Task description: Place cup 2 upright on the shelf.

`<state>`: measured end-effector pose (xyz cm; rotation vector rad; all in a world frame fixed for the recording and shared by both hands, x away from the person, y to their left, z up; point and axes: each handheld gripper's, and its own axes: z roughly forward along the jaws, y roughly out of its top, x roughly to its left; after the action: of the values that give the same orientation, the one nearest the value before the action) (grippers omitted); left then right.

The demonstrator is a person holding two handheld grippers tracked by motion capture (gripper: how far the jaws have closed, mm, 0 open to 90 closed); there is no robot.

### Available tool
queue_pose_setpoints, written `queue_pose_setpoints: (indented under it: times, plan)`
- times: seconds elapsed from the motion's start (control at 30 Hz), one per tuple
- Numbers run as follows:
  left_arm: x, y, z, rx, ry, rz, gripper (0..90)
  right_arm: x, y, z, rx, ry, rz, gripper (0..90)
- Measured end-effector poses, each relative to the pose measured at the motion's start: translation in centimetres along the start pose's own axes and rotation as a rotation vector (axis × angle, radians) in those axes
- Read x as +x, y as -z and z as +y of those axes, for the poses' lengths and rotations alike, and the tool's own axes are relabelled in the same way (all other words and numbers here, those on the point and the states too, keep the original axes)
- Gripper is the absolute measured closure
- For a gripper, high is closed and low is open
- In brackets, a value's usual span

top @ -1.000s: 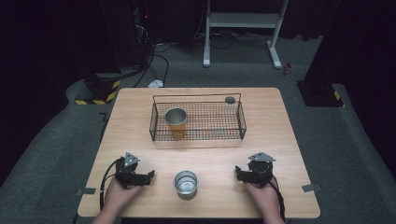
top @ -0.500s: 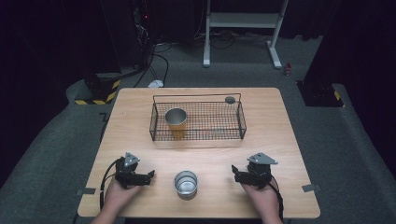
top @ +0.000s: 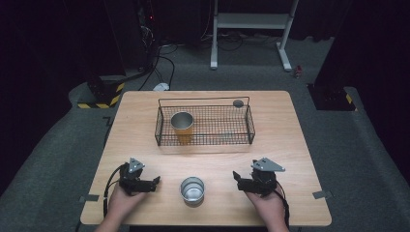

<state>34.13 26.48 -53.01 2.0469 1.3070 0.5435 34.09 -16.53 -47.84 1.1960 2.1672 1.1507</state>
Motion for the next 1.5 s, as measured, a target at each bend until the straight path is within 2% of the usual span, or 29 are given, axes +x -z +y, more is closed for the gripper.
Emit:
queue_pose_setpoints:
  times: [0.17, 0.4, 0.47, 0.6, 0.73, 1.0, 1.37, 1.5]
  plan:
    - [0.0, 0.0, 0.0, -0.001, -0.002, 0.0, 1.0, 0.6, -0.2, 0.8, 0.012, 0.01, 0.016, 12.8]
    - [0.0, 0.0, 0.0, -0.003, -0.003, 0.003, 1.0, 1.4, -0.4, 2.4, -0.018, 0.038, 0.029, 12.8]
    - [0.0, 0.0, 0.0, -0.004, -0.003, 0.003, 1.1, 1.5, -0.5, 2.4, -0.029, 0.031, 0.033, 12.8]
    - [0.0, 0.0, 0.0, -0.003, -0.003, 0.003, 1.0, 1.9, -0.8, 2.3, -0.019, 0.057, 0.047, 12.8]
    - [0.0, 0.0, 0.0, 0.0, 0.001, 0.003, 0.6, 2.1, -0.9, 2.3, -0.019, 0.057, 0.06, 12.8]
    - [0.0, 0.1, -0.1, -0.003, 0.005, 0.01, 0.7, 3.0, -0.1, 2.7, -0.047, 0.066, 0.087, 12.6]
    - [0.0, 0.1, -0.1, -0.002, 0.009, 0.013, 0.7, 5.3, 0.8, 3.6, -0.076, 0.115, 0.156, 12.4]
    - [0.0, 0.1, -0.1, -0.002, 0.009, 0.013, 0.7, 6.1, 0.8, 3.8, -0.085, 0.124, 0.195, 12.2]
